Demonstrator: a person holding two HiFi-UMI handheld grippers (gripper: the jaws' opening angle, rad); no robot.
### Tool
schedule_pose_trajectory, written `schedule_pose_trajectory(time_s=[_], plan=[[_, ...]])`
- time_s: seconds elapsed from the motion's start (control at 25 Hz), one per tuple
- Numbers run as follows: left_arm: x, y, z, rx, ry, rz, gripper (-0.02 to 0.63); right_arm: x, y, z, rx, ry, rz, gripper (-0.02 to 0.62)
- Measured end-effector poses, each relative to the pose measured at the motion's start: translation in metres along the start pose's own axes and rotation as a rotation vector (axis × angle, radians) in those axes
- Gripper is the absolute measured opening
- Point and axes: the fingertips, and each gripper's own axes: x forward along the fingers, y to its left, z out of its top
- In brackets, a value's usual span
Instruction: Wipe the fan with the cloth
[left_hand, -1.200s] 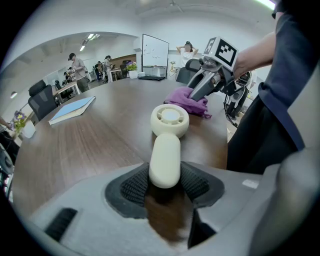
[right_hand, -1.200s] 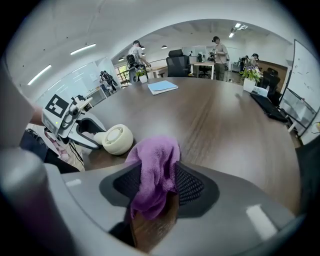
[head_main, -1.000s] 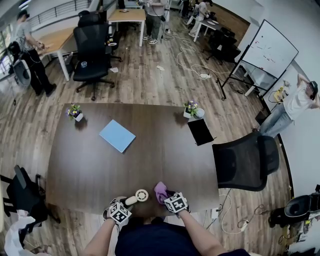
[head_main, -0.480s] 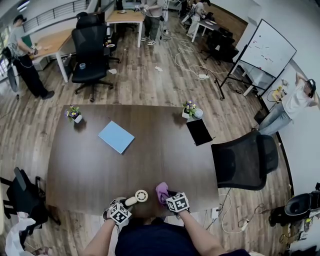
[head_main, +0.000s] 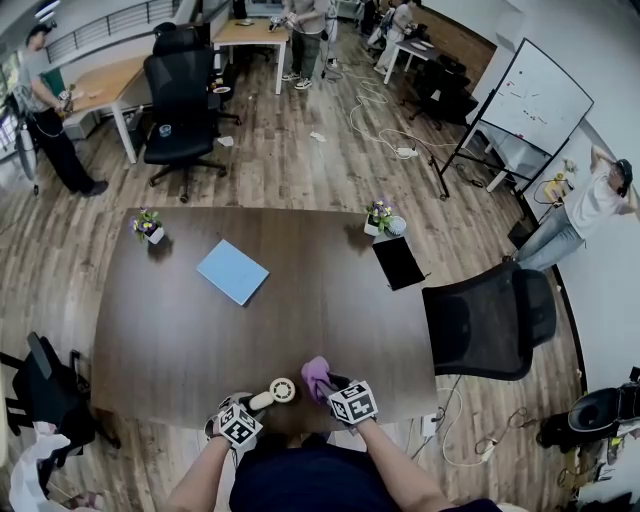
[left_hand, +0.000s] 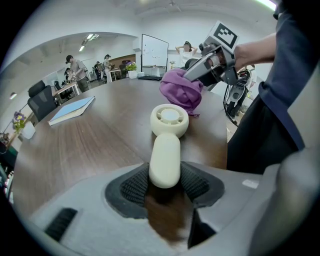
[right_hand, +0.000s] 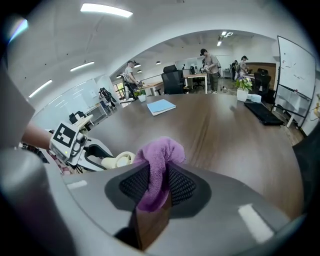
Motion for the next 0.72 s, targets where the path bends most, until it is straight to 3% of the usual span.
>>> schedule_pose_trajectory(time_s=[0.72], plan=[[0.003,-0.001,0.000,-0.008,0.008,-0.005,0.198,0.029,0.067,0.019,-0.174,0.036,0.132,0.114]])
